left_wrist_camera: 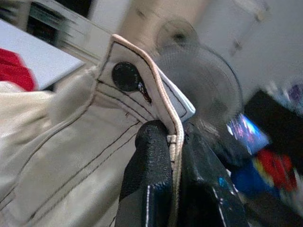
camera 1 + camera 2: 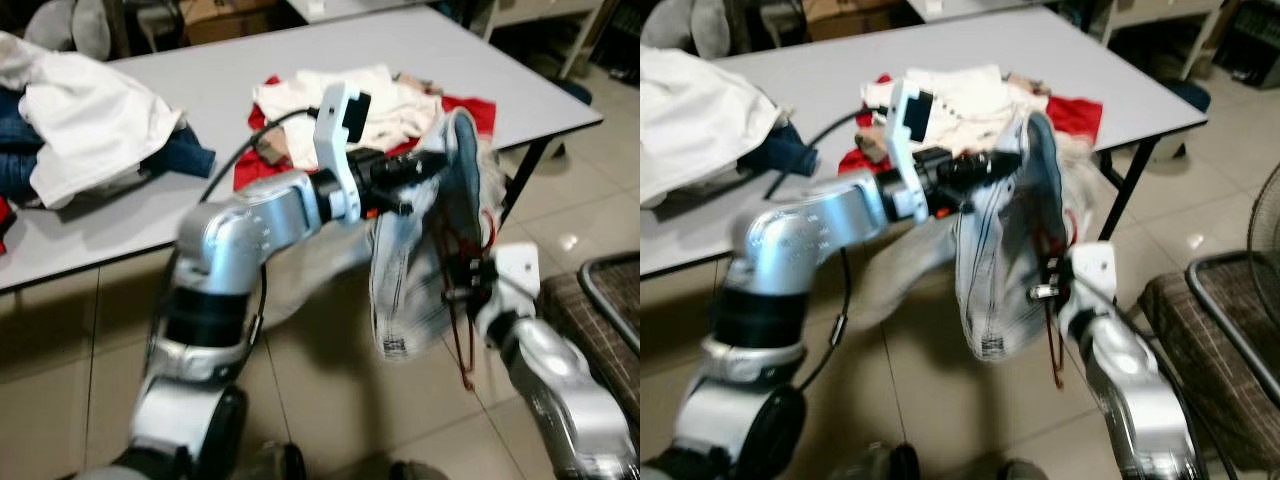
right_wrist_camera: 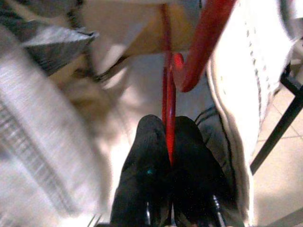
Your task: Hang hanger
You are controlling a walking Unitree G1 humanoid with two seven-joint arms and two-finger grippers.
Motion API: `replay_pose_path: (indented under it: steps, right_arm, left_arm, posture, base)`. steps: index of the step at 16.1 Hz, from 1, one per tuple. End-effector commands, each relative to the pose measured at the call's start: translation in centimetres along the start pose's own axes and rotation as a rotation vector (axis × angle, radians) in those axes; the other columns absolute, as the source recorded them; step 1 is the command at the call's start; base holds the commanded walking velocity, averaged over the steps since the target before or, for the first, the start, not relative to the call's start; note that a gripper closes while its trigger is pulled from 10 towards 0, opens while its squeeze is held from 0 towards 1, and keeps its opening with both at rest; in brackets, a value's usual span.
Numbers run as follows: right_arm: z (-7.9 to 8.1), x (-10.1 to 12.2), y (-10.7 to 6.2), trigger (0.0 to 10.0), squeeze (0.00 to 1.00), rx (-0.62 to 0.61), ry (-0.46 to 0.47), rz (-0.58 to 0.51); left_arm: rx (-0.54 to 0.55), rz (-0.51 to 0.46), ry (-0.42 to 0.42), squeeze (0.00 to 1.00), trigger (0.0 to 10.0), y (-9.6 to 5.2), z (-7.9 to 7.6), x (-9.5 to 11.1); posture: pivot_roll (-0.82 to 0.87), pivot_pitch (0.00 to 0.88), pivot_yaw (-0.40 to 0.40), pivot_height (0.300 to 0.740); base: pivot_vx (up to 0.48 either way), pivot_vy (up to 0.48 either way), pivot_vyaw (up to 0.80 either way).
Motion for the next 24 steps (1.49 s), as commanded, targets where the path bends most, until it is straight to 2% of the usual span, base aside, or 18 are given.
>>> replay_pose_path:
  steps: [1,2,3,4,5,6,7,8,10,11,13,14,15,16,17,18,22,24]
  right_arm:
    - [1.1,0.6,-1.2,10.0,0.0,0.052,-0.018,-0.013]
    - [1.6,-0.1,-2.5,10.0,0.0,0.082,-0.001,0.022]
    - [1.8,-1.1,-3.4,10.0,0.0,0.089,0.015,0.07]
    - [2.0,-1.7,-3.8,10.0,0.0,0.094,0.018,0.104]
    - [2.6,-2.9,-4.7,10.0,0.0,0.132,0.035,0.199]
    - [3.0,-3.4,-5.2,10.0,0.0,0.164,0.027,0.243]
    - [3.3,-4.0,-5.7,10.0,0.0,0.202,0.006,0.299]
    - [3.3,-4.3,-5.8,10.0,0.0,0.207,0.002,0.317]
    - [2.3,-5.0,-5.1,10.0,0.0,0.156,-0.001,0.34]
    - [1.8,-5.1,-4.3,10.0,0.0,0.12,0.03,0.317]
    - [1.3,-4.6,-2.4,10.0,0.0,0.077,0.098,0.232]
    - [0.3,-3.4,-0.8,10.0,0.0,-0.016,0.209,0.13]
    - [0.0,-3.0,-0.4,10.0,0.0,-0.04,0.238,0.103]
    - [-0.5,-1.9,0.3,10.0,0.0,-0.073,0.334,0.022]
    - [-0.7,-1.4,0.5,10.0,0.0,-0.076,0.375,-0.012]
    - [-1.3,0.0,1.3,10.0,0.0,-0.074,0.409,-0.112]
    - [-2.0,1.9,3.4,10.0,0.0,-0.092,0.378,-0.204]
    - [-1.9,2.8,4.6,10.0,0.0,-0.099,0.397,-0.231]
  left_arm:
    - [-0.085,0.082,0.041,0.0,0.0,-0.9,-1.7,-1.6]
    - [-0.077,0.207,0.057,0.0,0.0,-2.3,-1.8,-5.0]
    - [-0.002,0.276,0.069,0.0,0.0,-3.3,-1.1,-7.8]
    - [0.051,0.317,0.043,0.0,0.0,-4.1,-0.5,-9.5]
    - [0.184,0.415,0.05,0.0,0.0,-6.3,0.7,-13.6]
    - [0.212,0.469,0.084,0.0,0.0,-7.4,0.5,-15.3]
    - [0.221,0.482,0.072,0.0,0.0,-7.7,-0.4,-15.9]
    - [0.219,0.45,0.055,0.0,0.0,-7.4,-0.9,-15.7]
    - [0.225,0.312,0.003,0.0,0.0,-6.2,-1.9,-14.1]
    - [0.257,0.247,-0.044,0.0,0.0,-5.8,-1.5,-13.5]
    - [0.267,0.197,-0.11,0.0,0.0,-5.2,-1.1,-12.6]
    - [0.199,0.199,-0.126,0.0,0.0,-4.6,-1.7,-12.1]
    - [0.179,0.205,-0.125,0.0,0.0,-4.5,-1.9,-12.0]
    - [0.144,0.221,-0.114,0.0,0.0,-4.1,-2.0,-11.9]
    - [0.134,0.227,-0.109,0.0,0.0,-4.0,-2.0,-11.9]
    - [0.101,0.244,-0.116,0.0,0.0,-3.7,-1.8,-11.6]
    - [0.039,0.215,-0.19,0.0,0.0,-3.1,-1.6,-10.3]
    - [0.025,0.24,-0.164,0.0,0.0,-3.0,-1.6,-10.4]
  posture:
    - [-0.16,0.049,0.073,0.74]
    - [-0.16,0.058,0.07,0.74]
    - [-0.15,0.068,0.059,0.74]
    - [-0.15,0.073,0.05,0.74]
    - [-0.14,0.091,0.002,0.74]
    - [-0.14,0.102,-0.027,0.74]
    - [-0.13,0.113,-0.052,0.74]
    - [-0.13,0.118,-0.066,0.74]
    - [-0.13,0.116,-0.076,0.74]
    - [-0.14,0.113,-0.07,0.74]
    - [-0.14,0.093,-0.046,0.74]
    - [-0.13,0.076,-0.026,0.74]
    - [-0.13,0.069,-0.017,0.74]
    - [-0.13,0.06,-0.006,0.74]
    - [-0.13,0.058,-0.001,0.74]
    - [-0.14,0.06,0.028,0.74]
    - [-0.15,0.106,0.022,0.74]
    - [-0.15,0.107,0.014,0.74]
  base:
    - [0.0,0.0,0.0]
    - [0.0,0.0,0.0]
    - [0.0,0.0,0.0]
    - [0.0,0.0,0.0]
    - [0.0,0.0,0.0]
    - [0.0,0.0,0.0]
    - [0.0,0.0,0.0]
    - [0.0,0.0,0.0]
    - [0.0,0.0,0.0]
    - [0.0,0.0,0.0]
    - [0.0,0.0,0.0]
    - [0.0,0.0,0.0]
    - [0.0,0.0,0.0]
    - [0.0,0.0,0.0]
    - [0.0,0.0,0.0]
    - [0.0,0.0,0.0]
    - [0.0,0.0,0.0]
    - [0.0,0.0,0.0]
Point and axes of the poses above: a point about 5 cm out from each wrist's last joint towards the gripper, its own y axis pointing out of the wrist towards the gripper, its own x axis along the axis of the wrist's last joint, z = x × y, the point moved 4 cm from there along y, pointing out of the wrist towards the gripper, and after that the axes turned 12 degrees about y, right-handed, at the moved point
